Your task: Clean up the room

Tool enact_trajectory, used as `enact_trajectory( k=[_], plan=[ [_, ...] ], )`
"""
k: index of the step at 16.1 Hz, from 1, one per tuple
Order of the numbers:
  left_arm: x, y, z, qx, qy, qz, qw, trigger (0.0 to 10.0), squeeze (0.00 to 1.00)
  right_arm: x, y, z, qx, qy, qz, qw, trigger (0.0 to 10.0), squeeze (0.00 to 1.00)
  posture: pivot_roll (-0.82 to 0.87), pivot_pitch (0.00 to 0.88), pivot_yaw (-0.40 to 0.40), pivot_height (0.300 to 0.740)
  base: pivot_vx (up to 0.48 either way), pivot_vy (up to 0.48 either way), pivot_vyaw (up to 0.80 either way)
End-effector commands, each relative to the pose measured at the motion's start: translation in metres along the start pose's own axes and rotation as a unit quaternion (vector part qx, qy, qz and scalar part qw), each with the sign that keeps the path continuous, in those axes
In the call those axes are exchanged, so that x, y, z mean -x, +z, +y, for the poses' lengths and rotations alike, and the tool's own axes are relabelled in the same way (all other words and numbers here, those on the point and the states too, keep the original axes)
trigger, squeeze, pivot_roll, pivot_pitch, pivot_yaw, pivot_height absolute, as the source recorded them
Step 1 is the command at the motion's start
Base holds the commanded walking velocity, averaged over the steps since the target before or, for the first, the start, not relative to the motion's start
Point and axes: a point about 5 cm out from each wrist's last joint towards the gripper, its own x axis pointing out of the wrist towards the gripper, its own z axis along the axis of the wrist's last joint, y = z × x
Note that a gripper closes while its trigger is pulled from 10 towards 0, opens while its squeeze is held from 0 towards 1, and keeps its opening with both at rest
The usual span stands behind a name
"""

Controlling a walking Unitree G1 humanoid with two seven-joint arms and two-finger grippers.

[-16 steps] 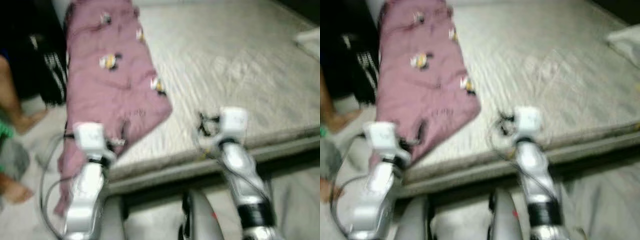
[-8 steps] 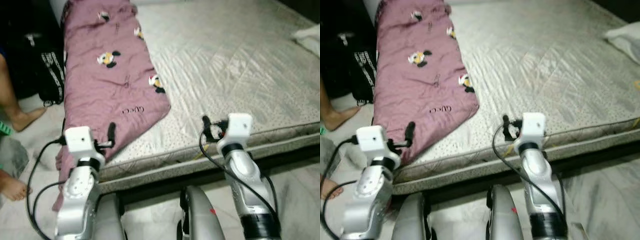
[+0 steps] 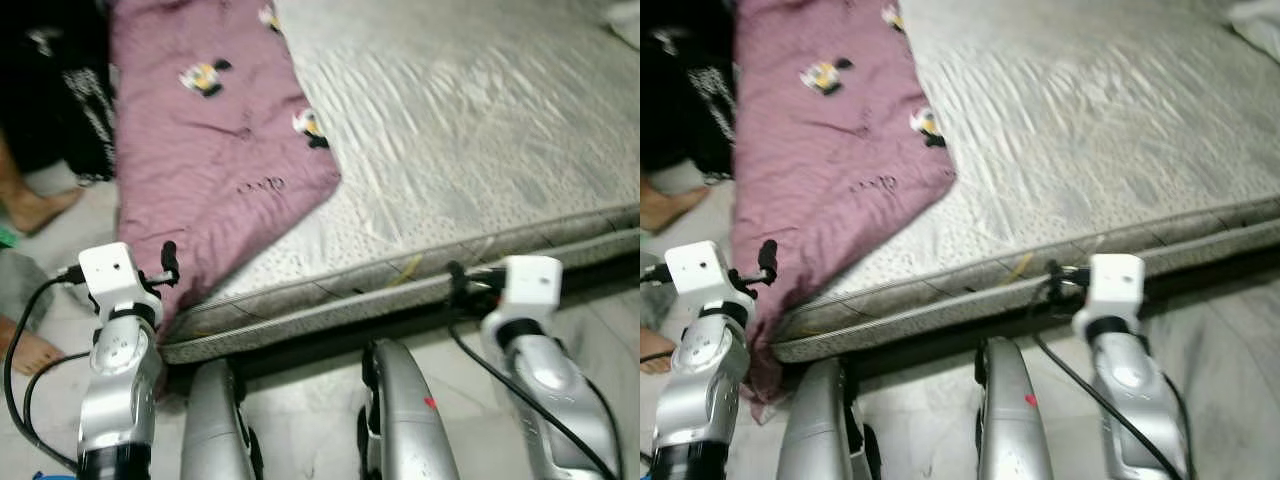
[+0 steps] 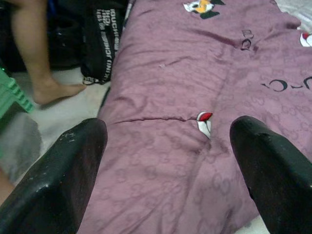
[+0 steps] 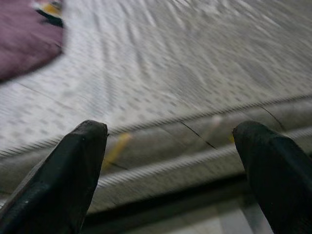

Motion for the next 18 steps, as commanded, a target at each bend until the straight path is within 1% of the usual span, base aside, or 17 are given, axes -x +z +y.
enact_trajectory(
  k=[1, 2, 4, 6, 7, 8, 10, 11, 12, 13, 14, 15, 16, 17, 18],
  plan=[
    [-0.004, -0.005, 0.006, -0.004, 0.014, 0.007, 1.000, 10.0, 0.00, 0.003, 0.001, 0.000, -0.001, 0.005, 0.004, 1.000, 10.0, 0.00, -0.15, 0.248, 0.025, 0.518, 0.000, 0.000, 0.00],
    [-0.012, -0.007, 0.006, -0.005, 0.019, 0.012, 1.000, 10.0, 0.00, 0.005, 0.001, -0.001, 0.000, 0.003, 0.006, 1.000, 10.0, 0.00, -0.16, 0.250, 0.025, 0.514, 0.000, 0.000, 0.00],
    [-0.022, -0.010, 0.007, -0.010, 0.024, 0.019, 0.999, 10.0, 0.00, 0.007, 0.002, -0.001, 0.001, 0.001, 0.011, 1.000, 10.0, 0.00, -0.16, 0.250, 0.025, 0.514, 0.000, 0.000, 0.00],
    [-0.034, -0.016, 0.007, -0.018, 0.037, 0.044, 0.998, 10.0, 0.00, 0.006, 0.004, -0.002, 0.002, -0.001, 0.014, 1.000, 10.0, 0.00, -0.17, 0.251, 0.025, 0.514, 0.000, 0.000, 0.00],
    [-0.040, -0.021, 0.005, -0.031, 0.041, 0.065, 0.997, 10.0, 0.00, 0.005, 0.004, -0.003, 0.002, -0.003, 0.014, 1.000, 10.0, 0.00, -0.18, 0.247, 0.024, 0.514, 0.000, 0.000, 0.00],
    [-0.049, -0.029, -0.001, -0.053, 0.032, 0.098, 0.993, 10.0, 0.00, 0.003, 0.005, -0.003, 0.005, -0.005, 0.013, 1.000, 10.0, 0.00, -0.19, 0.238, 0.021, 0.514, 0.000, 0.000, 0.00],
    [-0.054, -0.031, -0.012, -0.058, 0.010, 0.111, 0.992, 10.0, 0.00, 0.001, 0.006, -0.004, 0.006, -0.008, 0.013, 1.000, 10.0, 0.00, -0.19, 0.231, 0.019, 0.514, 0.000, 0.000, 0.00],
    [-0.053, -0.037, -0.030, -0.104, -0.052, 0.127, 0.985, 10.0, 0.00, 0.000, 0.006, -0.004, 0.007, -0.008, 0.012, 1.000, 10.0, 0.00, -0.19, 0.224, 0.017, 0.514, 0.000, 0.000, 0.00],
    [-0.049, -0.042, -0.053, -0.160, -0.126, 0.120, 0.972, 10.0, 0.00, -0.002, 0.006, -0.005, 0.008, -0.011, 0.011, 1.000, 10.0, 0.00, -0.19, 0.220, 0.018, 0.514, 0.000, 0.000, 0.00],
    [-0.045, -0.046, -0.065, -0.193, -0.172, 0.115, 0.959, 10.0, 0.00, -0.002, 0.006, -0.005, 0.008, -0.013, 0.011, 1.000, 10.0, 0.00, -0.19, 0.219, 0.017, 0.514, 0.000, 0.000, 0.00],
    [-0.036, -0.053, -0.079, -0.224, -0.231, 0.113, 0.940, 10.0, 0.00, -0.003, 0.006, -0.005, 0.008, -0.014, 0.011, 1.000, 10.0, 0.00, -0.19, 0.215, 0.018, 0.514, 0.000, 0.000, 0.00],
    [-0.025, -0.060, -0.092, -0.258, -0.287, 0.107, 0.916, 10.0, 0.00, -0.003, 0.006, -0.005, 0.008, -0.016, 0.011, 1.000, 10.0, 0.00, -0.19, 0.215, 0.018, 0.514, 0.000, 0.000, 0.00],
    [-0.009, -0.069, -0.105, -0.306, -0.352, 0.089, 0.880, 10.0, 0.00, -0.004, 0.006, -0.005, 0.007, -0.018, 0.011, 1.000, 10.0, 0.00, -0.19, 0.215, 0.018, 0.514, 0.000, 0.000, 0.00],
    [-0.001, -0.074, -0.110, -0.332, -0.382, 0.081, 0.859, 10.0, 0.00, -0.004, 0.005, -0.006, 0.006, -0.019, 0.012, 1.000, 10.0, 0.00, -0.18, 0.213, 0.019, 0.514, 0.000, 0.000, 0.00],
    [0.006, -0.077, -0.112, -0.348, -0.406, 0.076, 0.842, 10.0, 0.00, -0.004, 0.005, -0.006, 0.005, -0.019, 0.012, 1.000, 10.0, 0.00, -0.18, 0.213, 0.019, 0.514, 0.000, 0.000, 0.00]
  ],
)
